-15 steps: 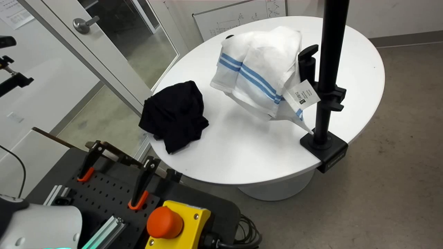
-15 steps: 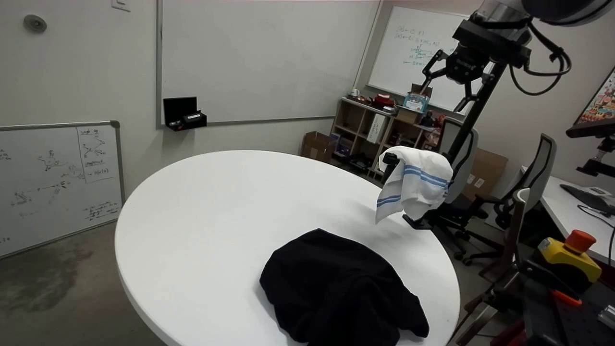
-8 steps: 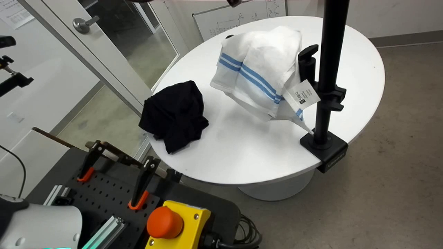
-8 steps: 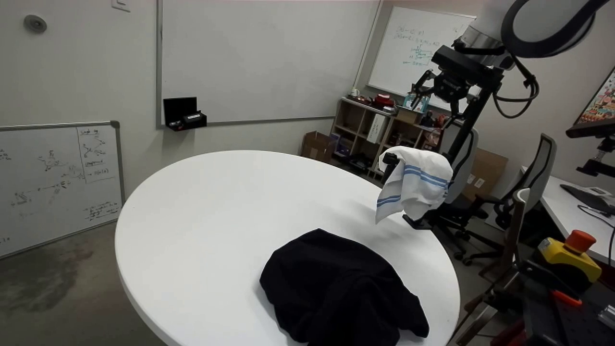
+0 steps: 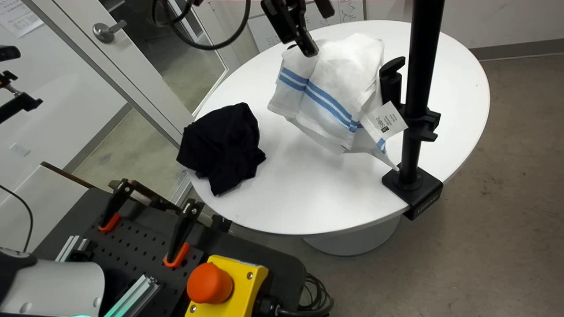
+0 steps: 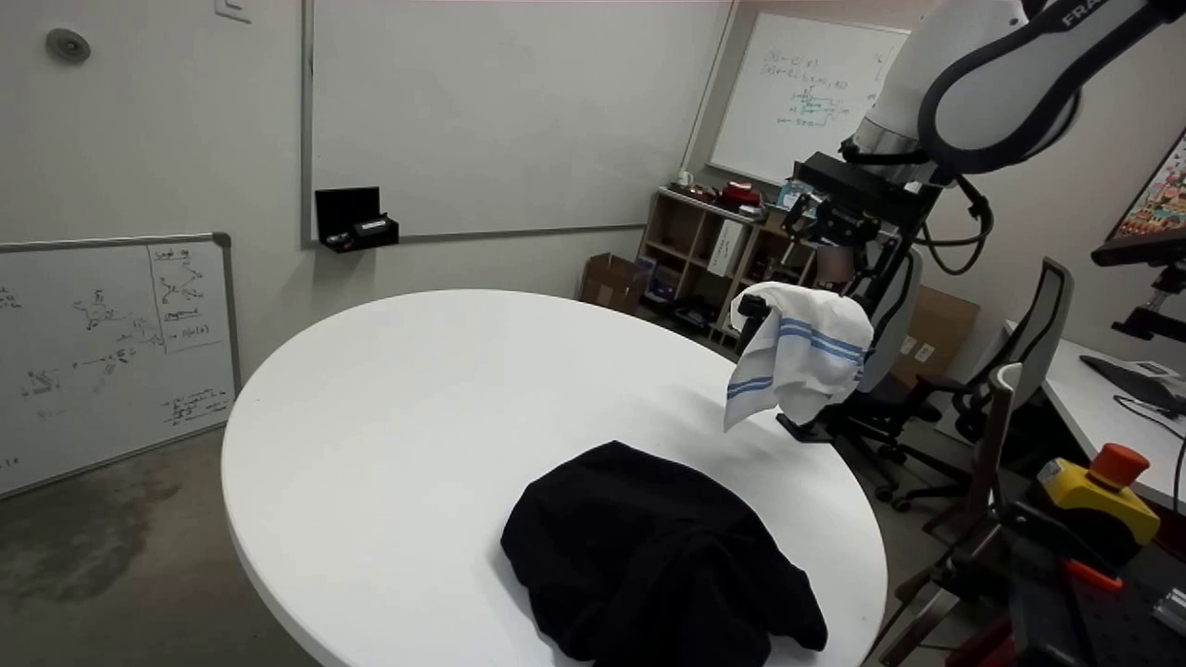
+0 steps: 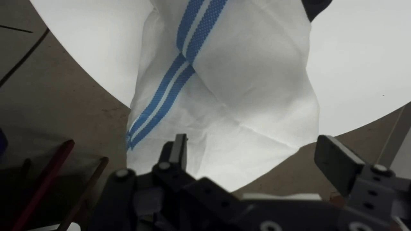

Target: Remove the white towel from the black stand

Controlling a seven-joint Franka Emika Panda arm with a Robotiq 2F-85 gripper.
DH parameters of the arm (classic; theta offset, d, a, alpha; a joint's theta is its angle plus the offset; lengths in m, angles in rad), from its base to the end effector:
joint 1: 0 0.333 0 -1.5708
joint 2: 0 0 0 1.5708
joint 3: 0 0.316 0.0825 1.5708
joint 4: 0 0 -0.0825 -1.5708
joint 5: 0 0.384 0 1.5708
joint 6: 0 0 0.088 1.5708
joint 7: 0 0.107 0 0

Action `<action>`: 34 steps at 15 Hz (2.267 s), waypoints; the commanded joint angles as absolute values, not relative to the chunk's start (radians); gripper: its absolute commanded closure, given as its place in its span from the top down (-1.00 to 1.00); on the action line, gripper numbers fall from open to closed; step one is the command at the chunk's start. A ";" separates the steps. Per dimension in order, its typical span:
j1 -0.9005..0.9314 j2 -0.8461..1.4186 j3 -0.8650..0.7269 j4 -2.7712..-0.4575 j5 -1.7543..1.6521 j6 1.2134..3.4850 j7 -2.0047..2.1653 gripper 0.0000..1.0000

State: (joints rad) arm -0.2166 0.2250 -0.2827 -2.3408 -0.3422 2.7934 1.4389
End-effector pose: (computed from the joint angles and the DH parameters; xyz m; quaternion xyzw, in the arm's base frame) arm 0.4789 -0.2443 0.2634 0.6830 -0.7139 0.1479 0.0445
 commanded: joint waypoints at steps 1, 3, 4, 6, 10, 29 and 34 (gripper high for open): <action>-0.154 0.288 -0.334 -2.300 -0.315 2.786 1.458 1.00; -0.134 0.307 -0.350 -2.291 -0.307 2.785 1.456 1.00; -0.123 0.316 -0.358 -2.287 -0.307 2.786 1.455 1.00; -0.106 0.331 -0.368 -2.280 -0.298 2.786 1.451 1.00; -0.081 0.348 -0.380 -2.272 -0.272 2.786 1.449 0.37; -0.065 0.303 -0.374 -2.280 -0.181 2.767 1.461 -0.82; -0.075 0.236 -0.350 -2.307 -0.139 2.761 1.436 -0.82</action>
